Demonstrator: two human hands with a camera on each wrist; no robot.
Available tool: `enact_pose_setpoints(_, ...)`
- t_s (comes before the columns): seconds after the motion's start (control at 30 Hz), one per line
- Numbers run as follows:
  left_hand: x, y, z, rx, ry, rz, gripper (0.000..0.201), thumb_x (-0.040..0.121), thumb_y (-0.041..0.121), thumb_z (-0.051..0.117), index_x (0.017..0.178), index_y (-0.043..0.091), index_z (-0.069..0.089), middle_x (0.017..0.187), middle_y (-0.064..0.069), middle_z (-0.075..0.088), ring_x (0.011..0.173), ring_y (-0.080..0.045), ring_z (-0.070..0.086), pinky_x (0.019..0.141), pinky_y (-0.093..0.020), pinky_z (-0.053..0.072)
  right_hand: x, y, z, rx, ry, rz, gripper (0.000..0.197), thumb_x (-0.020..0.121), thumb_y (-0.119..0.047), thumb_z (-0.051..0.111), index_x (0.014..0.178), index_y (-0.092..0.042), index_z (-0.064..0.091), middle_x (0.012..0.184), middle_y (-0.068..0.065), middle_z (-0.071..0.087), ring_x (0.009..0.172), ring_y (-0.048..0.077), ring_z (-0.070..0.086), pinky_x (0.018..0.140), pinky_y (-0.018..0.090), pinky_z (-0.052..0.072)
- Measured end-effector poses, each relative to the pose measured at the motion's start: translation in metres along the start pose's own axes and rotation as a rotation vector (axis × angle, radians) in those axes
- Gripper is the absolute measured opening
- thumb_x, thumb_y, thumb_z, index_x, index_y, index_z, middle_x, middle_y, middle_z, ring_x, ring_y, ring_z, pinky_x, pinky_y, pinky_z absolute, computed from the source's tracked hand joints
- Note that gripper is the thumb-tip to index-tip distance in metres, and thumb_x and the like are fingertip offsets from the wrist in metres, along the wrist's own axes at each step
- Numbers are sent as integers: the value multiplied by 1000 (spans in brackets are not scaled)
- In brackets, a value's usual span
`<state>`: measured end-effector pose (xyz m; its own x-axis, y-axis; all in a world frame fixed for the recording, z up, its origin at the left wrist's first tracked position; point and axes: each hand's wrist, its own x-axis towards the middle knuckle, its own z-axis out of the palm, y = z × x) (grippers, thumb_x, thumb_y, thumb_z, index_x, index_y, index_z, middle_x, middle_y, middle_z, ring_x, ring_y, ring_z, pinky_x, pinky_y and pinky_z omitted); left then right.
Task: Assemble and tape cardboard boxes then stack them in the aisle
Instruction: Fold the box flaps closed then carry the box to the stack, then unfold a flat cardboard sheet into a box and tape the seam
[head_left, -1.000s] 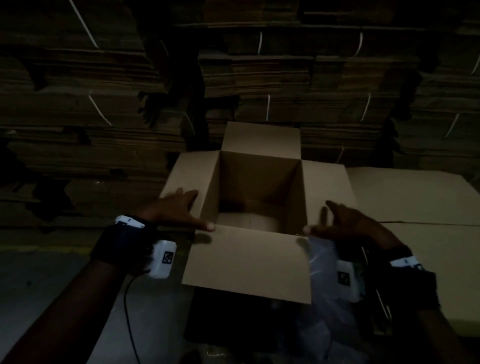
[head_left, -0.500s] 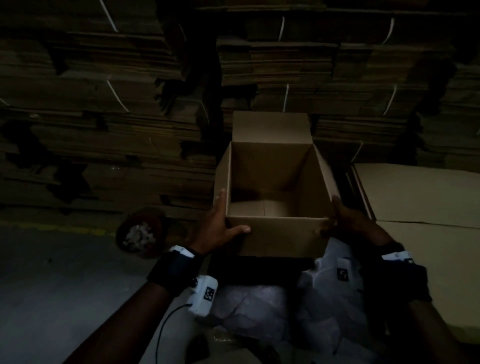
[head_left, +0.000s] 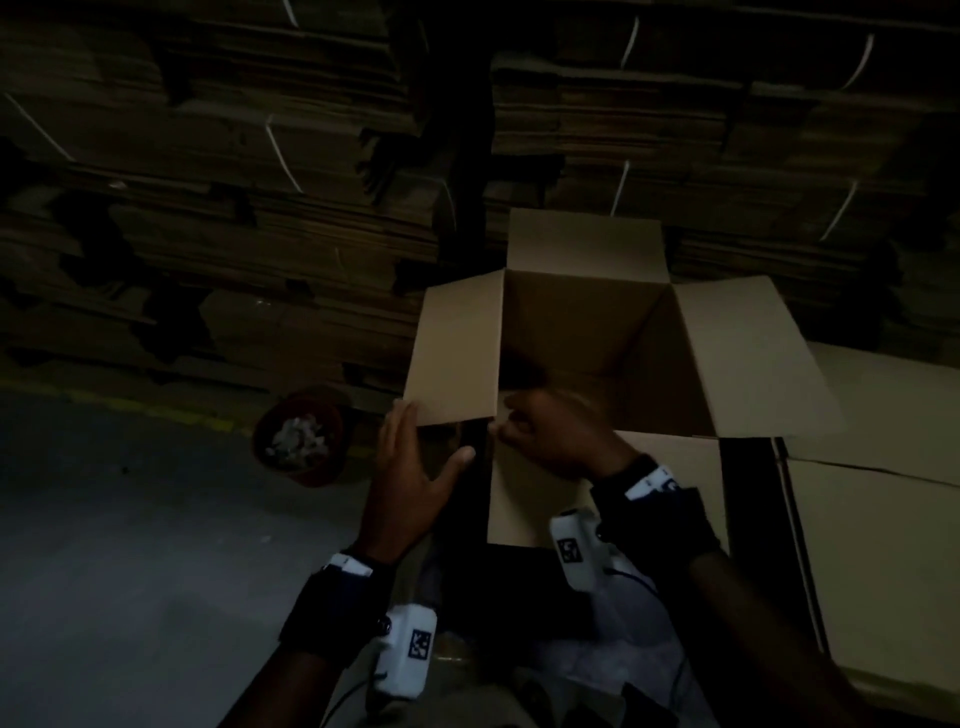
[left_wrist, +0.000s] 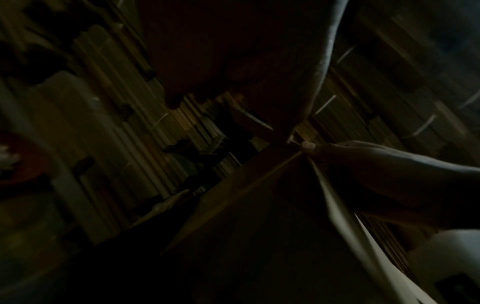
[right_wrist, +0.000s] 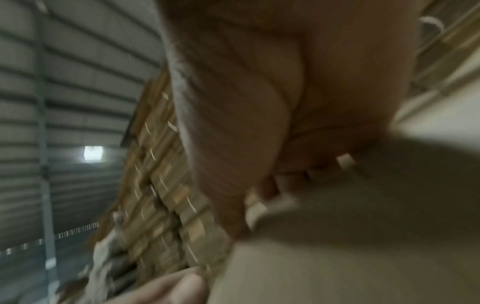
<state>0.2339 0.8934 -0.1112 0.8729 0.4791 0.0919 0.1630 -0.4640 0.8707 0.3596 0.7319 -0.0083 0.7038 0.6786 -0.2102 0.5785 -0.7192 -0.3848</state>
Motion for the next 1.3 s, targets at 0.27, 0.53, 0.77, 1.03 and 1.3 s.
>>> enact_pose_setpoints(0.27, -26, 27, 28, -255, -63, -224, 85, 91, 55, 64, 158, 24, 22, 155, 4, 39, 140, -15, 41, 107, -25, 34, -18, 12, -21, 165, 174, -133, 36, 91, -41, 48, 81, -15, 69, 59, -3, 58, 54, 6, 52, 54, 31, 36)
enact_pose_setpoints(0.53, 16, 91, 51, -20, -156, 81, 98, 77, 86, 45, 158, 37, 22, 167, 3, 17, 153, -15, 17, 124, -40, 20, -69, 40, -92, 512, 400, -166, 37, 100, -7, 57, 65, 3, 54, 48, -13, 41, 43, -2, 36, 45, 17, 26)
enact_pose_setpoints(0.77, 29, 91, 24, 392, -362, 143, 83, 72, 93, 21, 148, 65, 2, 169, 8, -7, 154, -16, -12, 118, -59, -9, -109, 89, -104, 756, 481, 23, 37, 99, -3, 52, 63, -3, 60, 52, -4, 52, 48, 8, 45, 47, 22, 29)
enact_pose_setpoints(1.03, 85, 65, 20, 379, -386, 111, 98, 65, 92, 37, 153, 56, 14, 168, 9, -10, 154, -26, -4, 118, -60, 9, -120, 144, -91, 512, 530, 383, 27, 104, -18, 42, 78, -19, 50, 77, -1, 61, 76, 17, 58, 71, 37, 38)
enact_pose_setpoints(1.3, 82, 89, 49, 365, -188, 54, 99, 68, 88, 47, 152, 39, 29, 150, -9, 32, 136, -33, 29, 109, -48, 30, -106, 112, -24, -63, 246, 645, 74, 104, -54, 31, 160, -11, 10, 168, 15, 8, 156, 34, -5, 116, 71, 2)
